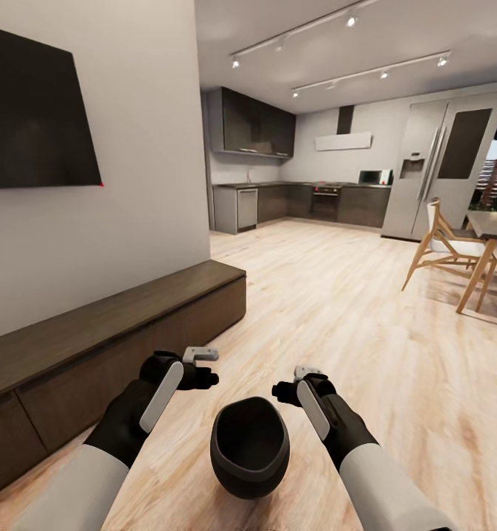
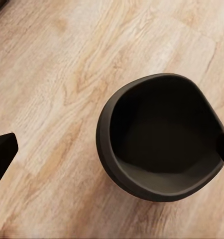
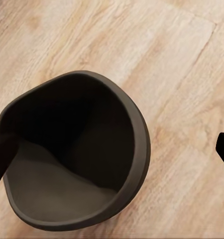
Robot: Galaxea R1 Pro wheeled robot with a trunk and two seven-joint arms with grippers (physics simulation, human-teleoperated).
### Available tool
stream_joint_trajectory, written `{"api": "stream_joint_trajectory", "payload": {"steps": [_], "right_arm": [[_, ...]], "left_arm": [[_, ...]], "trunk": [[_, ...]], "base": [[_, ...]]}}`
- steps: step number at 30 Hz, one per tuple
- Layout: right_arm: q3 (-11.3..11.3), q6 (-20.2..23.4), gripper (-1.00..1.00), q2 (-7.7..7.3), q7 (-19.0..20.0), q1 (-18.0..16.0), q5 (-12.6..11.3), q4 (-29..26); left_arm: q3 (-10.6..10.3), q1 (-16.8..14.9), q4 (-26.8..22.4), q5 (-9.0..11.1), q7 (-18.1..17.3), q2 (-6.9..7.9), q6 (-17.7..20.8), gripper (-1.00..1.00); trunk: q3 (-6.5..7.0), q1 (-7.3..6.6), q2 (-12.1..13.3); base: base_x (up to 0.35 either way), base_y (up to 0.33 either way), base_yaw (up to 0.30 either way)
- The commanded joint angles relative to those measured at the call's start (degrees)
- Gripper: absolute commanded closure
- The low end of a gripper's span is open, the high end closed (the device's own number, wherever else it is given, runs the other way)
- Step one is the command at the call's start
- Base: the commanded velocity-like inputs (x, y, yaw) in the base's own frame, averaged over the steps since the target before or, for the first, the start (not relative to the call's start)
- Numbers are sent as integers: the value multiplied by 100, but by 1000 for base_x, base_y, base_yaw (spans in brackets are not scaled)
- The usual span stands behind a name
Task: Place each of the two pumpkins and all three candles from the living room inside a cabinet in the living room (use any cabinet), then make sure every cabinet is closed, and position the cauldron so it is next to a table in the living room.
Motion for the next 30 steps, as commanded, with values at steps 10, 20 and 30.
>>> {"api": "stream_joint_trajectory", "payload": {"steps": [10, 20, 30], "right_arm": [[28, 9, -100, 2, -47, -3, -60, -7], [32, 28, -100, 0, -53, -3, -52, -7], [40, 13, -100, 3, -47, -3, -51, -7]], "left_arm": [[-5, -4, 4, 42, 59, 1, 15, -100], [-5, -4, 5, 39, 63, 1, 10, -100], [-5, -4, 13, 37, 80, 1, 3, -100]], "trunk": [[-229, 24, -17], [-450, 50, -30], [-672, 76, -44]], "base": [[0, 0, 0], [0, 0, 0], [0, 0, 0]]}}
